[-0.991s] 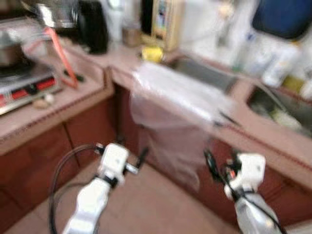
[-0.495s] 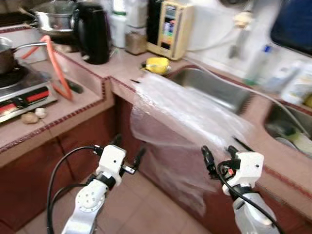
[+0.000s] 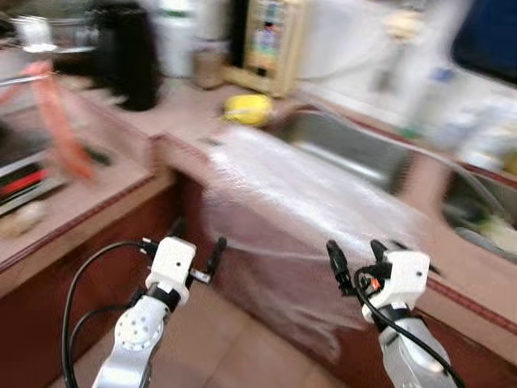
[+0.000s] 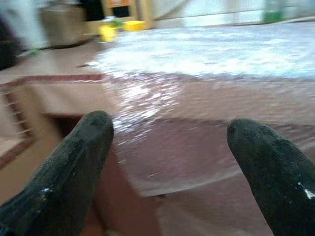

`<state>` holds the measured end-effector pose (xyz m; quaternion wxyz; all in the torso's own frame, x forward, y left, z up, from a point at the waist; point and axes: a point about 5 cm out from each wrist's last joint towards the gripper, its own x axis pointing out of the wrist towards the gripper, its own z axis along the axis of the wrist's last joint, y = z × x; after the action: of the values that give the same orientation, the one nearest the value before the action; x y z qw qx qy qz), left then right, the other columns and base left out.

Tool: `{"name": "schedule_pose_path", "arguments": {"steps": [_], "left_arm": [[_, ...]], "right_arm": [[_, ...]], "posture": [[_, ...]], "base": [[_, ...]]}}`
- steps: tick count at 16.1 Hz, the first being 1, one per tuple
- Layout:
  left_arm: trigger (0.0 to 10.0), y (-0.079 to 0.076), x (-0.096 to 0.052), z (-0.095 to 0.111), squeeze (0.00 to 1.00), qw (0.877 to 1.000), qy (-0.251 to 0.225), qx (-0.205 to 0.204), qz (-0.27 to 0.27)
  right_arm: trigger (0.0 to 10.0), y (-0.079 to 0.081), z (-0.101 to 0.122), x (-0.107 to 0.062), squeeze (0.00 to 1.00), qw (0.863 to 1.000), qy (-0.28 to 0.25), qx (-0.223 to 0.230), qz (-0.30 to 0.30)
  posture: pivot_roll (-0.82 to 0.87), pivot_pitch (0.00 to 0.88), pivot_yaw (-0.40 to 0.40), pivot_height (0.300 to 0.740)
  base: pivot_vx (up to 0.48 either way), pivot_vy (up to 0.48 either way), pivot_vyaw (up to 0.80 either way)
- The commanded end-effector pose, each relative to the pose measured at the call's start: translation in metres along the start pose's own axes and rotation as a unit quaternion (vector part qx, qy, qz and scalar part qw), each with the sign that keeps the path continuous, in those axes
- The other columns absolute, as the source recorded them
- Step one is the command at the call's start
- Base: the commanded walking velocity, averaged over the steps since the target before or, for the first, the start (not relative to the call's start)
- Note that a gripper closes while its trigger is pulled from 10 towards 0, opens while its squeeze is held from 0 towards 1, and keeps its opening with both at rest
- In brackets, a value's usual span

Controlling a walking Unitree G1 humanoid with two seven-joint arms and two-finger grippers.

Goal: Kitchen organization

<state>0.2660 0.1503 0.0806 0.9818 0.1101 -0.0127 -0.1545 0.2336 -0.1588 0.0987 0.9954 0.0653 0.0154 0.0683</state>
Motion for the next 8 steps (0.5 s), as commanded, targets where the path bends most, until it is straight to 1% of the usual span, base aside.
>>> {"name": "schedule_pose_path", "arguments": {"steps": [1,3,4,5,7,8], "left_arm": [[10.0,-0.0003,0.0039,-0.0002,0.00,1.000,0.008,-0.007,0.001],[10.0,-0.0017,0.0057,0.0002,0.00,1.000,0.010,-0.005,-0.003],[10.0,-0.0045,0.0052,0.0004,0.00,1.000,0.011,0.002,-0.013],[10.0,-0.0068,0.0044,0.0006,0.00,1.000,0.009,0.010,-0.024],[10.0,-0.0070,0.0041,0.0010,0.00,1.000,0.008,0.013,-0.026],[10.0,-0.0057,0.0040,0.0013,0.00,1.000,0.009,0.014,-0.026]], "right_arm": [[10.0,-0.0032,0.0008,-0.0010,0.00,1.000,-0.002,-0.003,-0.010],[10.0,-0.0032,0.0008,-0.0016,0.00,1.000,-0.004,-0.003,-0.012],[10.0,-0.0030,0.0005,-0.0021,0.00,1.000,-0.003,-0.001,-0.013],[10.0,-0.0029,0.0005,-0.0023,0.00,1.000,-0.004,0.000,-0.013],[10.0,-0.0025,0.0007,-0.0023,0.00,1.000,-0.005,0.001,-0.013],[10.0,-0.0012,0.0007,-0.0021,0.00,1.000,-0.006,0.003,-0.013]], "posture": [[0.20,0.000,-0.097,0.740],[0.20,0.000,-0.095,0.740],[0.20,0.000,-0.094,0.740],[0.20,0.000,-0.093,0.740],[0.20,0.000,-0.092,0.740],[0.20,0.000,-0.091,0.740]], "base": [[0.000,0.000,-0.80],[0.000,0.000,-0.80],[0.000,0.000,-0.80],[0.000,0.000,0.00],[0.000,0.000,0.00],[0.000,0.270,0.00]]}}
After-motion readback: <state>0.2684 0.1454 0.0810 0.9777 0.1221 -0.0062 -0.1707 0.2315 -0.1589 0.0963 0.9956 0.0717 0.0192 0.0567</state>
